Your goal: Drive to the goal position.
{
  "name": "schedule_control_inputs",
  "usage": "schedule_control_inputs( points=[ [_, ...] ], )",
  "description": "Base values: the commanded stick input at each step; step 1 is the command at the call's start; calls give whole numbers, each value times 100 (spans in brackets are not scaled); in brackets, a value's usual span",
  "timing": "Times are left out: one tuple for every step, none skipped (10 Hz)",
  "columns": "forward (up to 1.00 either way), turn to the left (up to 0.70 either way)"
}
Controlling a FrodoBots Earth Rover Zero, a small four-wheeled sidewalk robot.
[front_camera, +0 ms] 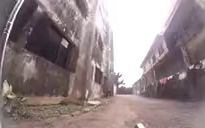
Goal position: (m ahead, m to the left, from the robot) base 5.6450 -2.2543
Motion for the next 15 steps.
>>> schedule_control_inputs(
  points=[
    [84, 6],
    [84, 5],
    [84, -3],
    [84, -14],
    [84, -25],
    [84, -25],
    [84, -25],
    [84, -25],
    [84, -25],
    [84, -25],
    [84, -25],
    [84, -25],
    [84, -25],
    [84, -25],
    [84, -25]
  ],
)
